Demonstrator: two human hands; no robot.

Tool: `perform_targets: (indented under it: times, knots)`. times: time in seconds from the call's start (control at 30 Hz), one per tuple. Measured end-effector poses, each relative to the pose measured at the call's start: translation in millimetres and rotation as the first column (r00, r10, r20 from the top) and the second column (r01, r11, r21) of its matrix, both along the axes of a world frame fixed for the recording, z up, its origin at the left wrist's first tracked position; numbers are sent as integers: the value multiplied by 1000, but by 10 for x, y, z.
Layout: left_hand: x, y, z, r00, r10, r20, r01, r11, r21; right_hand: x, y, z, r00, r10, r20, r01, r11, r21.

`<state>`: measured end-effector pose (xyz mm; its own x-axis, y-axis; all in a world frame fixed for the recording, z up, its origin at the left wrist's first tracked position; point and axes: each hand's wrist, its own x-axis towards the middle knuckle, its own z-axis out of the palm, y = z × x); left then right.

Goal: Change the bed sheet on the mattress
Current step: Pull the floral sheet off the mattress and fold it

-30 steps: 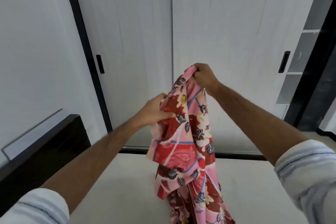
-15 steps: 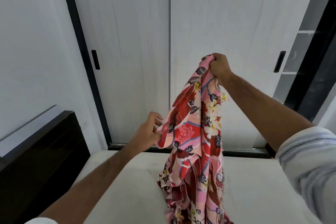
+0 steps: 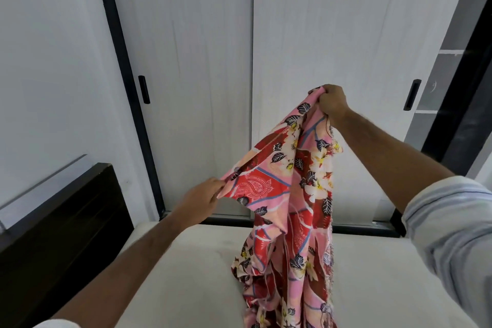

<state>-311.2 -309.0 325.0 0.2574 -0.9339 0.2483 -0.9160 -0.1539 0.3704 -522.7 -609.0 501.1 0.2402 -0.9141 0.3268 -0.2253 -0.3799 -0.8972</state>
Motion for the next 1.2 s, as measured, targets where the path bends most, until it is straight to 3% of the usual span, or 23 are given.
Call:
perform_targets:
  times: [0.27, 0.43, 0.57, 0.67, 0.8, 0.93, 1.07, 1.2]
  knots:
    - [191, 138, 491, 984, 20, 177, 6, 989, -147, -27, -75, -73, 998, -29, -62, 30, 1000, 5]
    - [272, 243, 484, 991, 53, 121, -11, 948, -319, -73, -107, -51, 995, -65, -78, 64, 998, -17]
    - [359, 169, 511, 982, 54, 181, -10, 972, -235, -83, -67, -78, 993, -60, -101, 56, 998, -39]
    - [358, 53, 513, 991, 130, 42, -123, 982, -141, -24, -21, -105, 993, -34, -115, 27, 998, -65]
    - [315, -31, 569, 953, 244, -179, -268, 955, -124, 24, 17, -99, 989, -22, -144, 9, 996, -90]
    - [366, -21, 657, 932, 290, -216, -320, 939, -122, 25, -12, -52, 989, -12, -147, -1, 996, -90]
    - [432, -2, 712, 928, 276, -249, -339, 903, -264, 5, -28, -34, 989, -28, -146, 15, 996, -87]
    - [496, 67, 768, 881, 103, -461, -312, 860, -404, -20, -67, -64, 990, -34, -133, 25, 997, -69]
